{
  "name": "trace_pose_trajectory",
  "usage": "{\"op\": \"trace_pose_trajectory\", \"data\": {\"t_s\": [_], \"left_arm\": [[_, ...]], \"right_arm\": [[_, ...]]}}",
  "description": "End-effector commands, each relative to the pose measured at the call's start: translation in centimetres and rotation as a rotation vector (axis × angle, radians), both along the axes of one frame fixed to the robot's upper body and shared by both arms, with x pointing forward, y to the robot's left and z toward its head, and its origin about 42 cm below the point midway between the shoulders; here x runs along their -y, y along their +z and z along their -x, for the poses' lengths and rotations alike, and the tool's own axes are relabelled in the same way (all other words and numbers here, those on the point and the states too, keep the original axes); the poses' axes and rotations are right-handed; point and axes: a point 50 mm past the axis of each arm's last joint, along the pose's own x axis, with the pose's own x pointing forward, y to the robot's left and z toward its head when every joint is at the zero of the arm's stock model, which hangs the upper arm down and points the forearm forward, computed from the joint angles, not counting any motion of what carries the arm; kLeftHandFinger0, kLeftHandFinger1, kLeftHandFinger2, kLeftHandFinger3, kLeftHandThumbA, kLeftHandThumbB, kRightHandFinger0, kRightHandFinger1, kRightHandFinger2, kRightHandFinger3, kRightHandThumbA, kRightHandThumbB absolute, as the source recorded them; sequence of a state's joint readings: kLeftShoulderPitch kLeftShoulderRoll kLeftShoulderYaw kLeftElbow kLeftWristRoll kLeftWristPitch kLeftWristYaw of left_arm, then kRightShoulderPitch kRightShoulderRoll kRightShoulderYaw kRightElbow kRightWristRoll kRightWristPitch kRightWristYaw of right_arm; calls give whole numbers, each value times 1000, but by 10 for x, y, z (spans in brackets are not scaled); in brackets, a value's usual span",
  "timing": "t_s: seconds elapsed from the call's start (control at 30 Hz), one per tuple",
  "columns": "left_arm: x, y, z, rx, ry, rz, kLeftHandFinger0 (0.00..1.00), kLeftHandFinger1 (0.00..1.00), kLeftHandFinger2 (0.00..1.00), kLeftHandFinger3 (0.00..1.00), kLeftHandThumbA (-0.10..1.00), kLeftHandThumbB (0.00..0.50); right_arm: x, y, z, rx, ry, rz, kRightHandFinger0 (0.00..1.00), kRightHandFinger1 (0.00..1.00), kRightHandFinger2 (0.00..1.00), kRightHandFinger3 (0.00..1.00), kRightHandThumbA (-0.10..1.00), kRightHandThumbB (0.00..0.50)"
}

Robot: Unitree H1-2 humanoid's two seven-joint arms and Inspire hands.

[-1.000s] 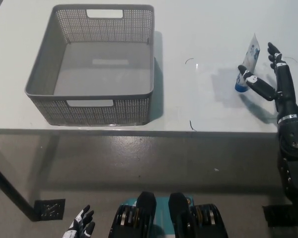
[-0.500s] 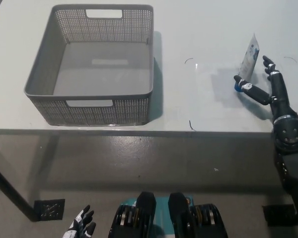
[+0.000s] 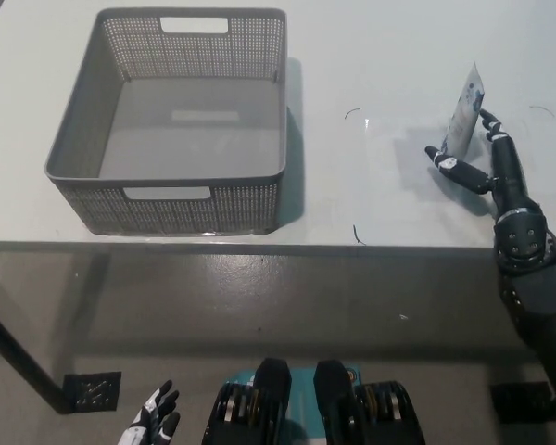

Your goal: Use the right hand to pick up a shampoo and place it into a container on the left side

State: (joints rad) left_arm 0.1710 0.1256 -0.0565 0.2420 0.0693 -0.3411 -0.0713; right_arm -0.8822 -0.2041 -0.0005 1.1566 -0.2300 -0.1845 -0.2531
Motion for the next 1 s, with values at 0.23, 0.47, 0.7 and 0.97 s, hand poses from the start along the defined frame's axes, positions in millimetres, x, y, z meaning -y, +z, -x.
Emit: {"op": "trace_pose_trajectory", "data": {"t_s": [0.23,0.47,0.7,0.97], "left_arm": [[-1,14,-12,53,-39,-21,1000,1000,1000,1000,870,225],[0,12,-12,44,-40,-24,1000,1000,1000,1000,872,236],[-1,11,-13,52,-44,-23,1000,1000,1000,1000,864,221],[-1,12,-16,57,-44,-31,1000,1000,1000,1000,877,213]], "right_arm": [[-15,57,-27,169,19,-116,1000,1000,1000,1000,682,377],[-25,71,-35,168,-44,-95,28,67,208,239,21,262],[-28,70,-35,164,-31,-127,0,240,663,616,-100,163],[-19,66,-32,184,-66,-142,0,301,707,668,-100,147]]}}
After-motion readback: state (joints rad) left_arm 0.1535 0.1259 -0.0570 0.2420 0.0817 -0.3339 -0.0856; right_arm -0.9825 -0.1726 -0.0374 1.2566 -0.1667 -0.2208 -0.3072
